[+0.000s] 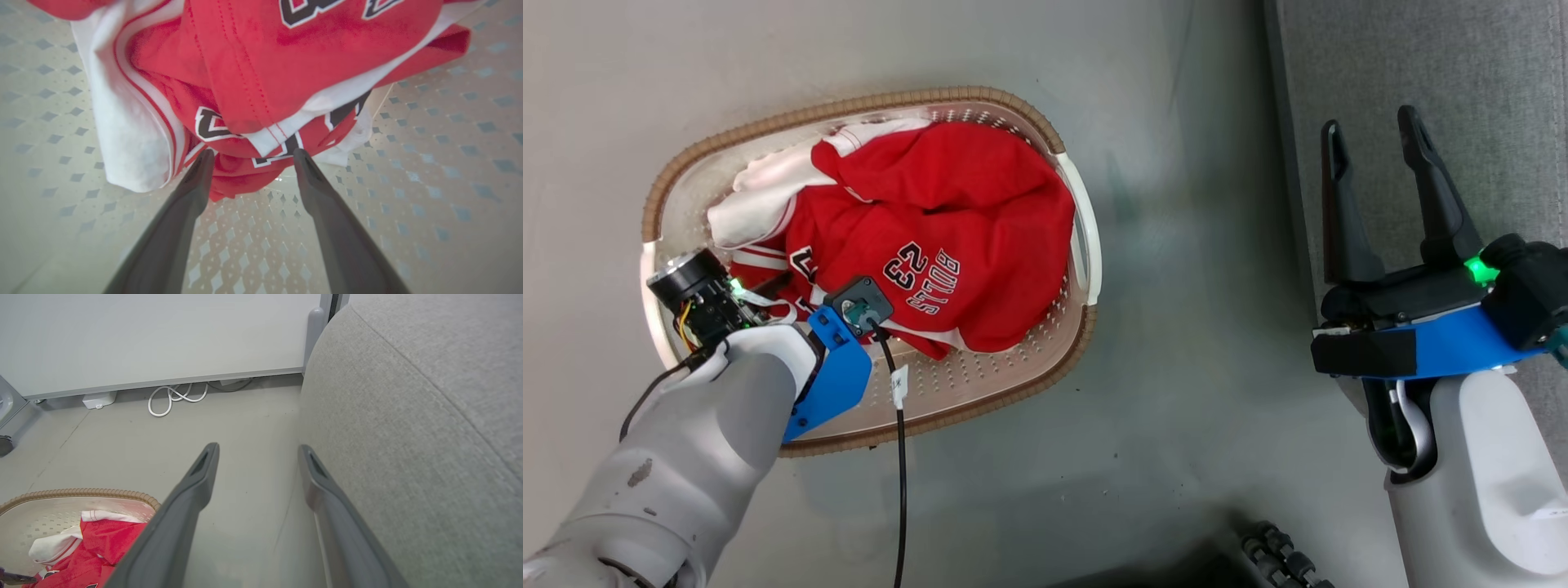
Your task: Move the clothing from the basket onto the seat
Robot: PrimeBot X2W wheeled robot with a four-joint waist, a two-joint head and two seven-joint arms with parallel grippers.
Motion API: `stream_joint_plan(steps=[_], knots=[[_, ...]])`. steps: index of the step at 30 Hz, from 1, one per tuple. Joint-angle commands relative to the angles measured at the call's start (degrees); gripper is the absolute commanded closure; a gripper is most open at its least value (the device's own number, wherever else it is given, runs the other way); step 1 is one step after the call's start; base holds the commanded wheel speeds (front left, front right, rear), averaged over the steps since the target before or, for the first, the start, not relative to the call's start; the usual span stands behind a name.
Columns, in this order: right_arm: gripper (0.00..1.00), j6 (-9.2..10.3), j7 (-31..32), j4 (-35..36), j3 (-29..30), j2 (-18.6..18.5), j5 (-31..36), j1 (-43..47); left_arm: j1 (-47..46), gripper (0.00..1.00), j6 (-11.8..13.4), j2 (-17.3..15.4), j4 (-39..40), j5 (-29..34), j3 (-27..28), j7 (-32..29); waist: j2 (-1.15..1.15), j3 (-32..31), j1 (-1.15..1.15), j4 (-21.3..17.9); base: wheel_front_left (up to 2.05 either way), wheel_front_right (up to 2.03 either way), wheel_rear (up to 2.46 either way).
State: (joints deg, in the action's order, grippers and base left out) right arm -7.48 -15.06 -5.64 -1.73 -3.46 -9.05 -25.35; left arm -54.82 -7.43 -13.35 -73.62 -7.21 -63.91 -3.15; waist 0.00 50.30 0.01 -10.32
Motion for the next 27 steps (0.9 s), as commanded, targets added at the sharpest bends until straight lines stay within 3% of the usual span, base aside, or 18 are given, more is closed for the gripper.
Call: stream_joint_plan(steps=[1, 11, 24, 25, 26, 27], knots=[[0.00, -0.03, -0.18, 0.32, 0.14, 0.05, -0.07, -0.81, -0.91, 0.00, -0.04, -0.40, 0.02, -0.37, -0.45, -0.29, 0.00, 0.70, -0.01, -0.14, 0.00, 0.00, 0.00], [0.00, -0.03, -0.18, 1.69, 0.34, 0.25, -0.19, -2.37, -5.63, 0.00, -0.05, -2.12, 0.14, -3.49, -6.69, -3.83, 0.00, 5.63, -0.01, -1.01, 0.00, 0.00, 0.00], [0.00, -0.03, -0.09, 2.49, 1.12, 0.33, -0.70, -2.72, -8.20, 0.00, -0.05, -2.29, 0.25, -4.32, -9.10, -6.75, 0.00, 9.37, -0.01, -1.89, 0.00, 0.00, 0.00], [0.00, -0.02, -0.08, 2.52, 1.18, 0.34, -0.68, -2.75, -8.41, 0.59, -0.05, -2.14, 0.23, -4.54, -9.16, -7.27, 0.00, 9.47, -0.01, -1.87, 0.00, 0.00, 0.00], [0.00, -0.02, -0.07, 2.52, 1.20, 0.35, -0.66, -2.80, -8.62, 0.87, -0.05, -2.02, 0.22, -4.63, -9.23, -7.62, 0.00, 9.54, -0.01, -1.89, 0.00, 0.00, 0.00], [0.00, -0.02, -0.07, 2.49, 1.21, 0.36, -0.61, -2.85, -8.80, 1.00, -0.05, -1.95, 0.21, -4.59, -9.28, -7.83, 0.00, 9.56, -0.01, -1.92, 0.00, 0.00, 0.00]])
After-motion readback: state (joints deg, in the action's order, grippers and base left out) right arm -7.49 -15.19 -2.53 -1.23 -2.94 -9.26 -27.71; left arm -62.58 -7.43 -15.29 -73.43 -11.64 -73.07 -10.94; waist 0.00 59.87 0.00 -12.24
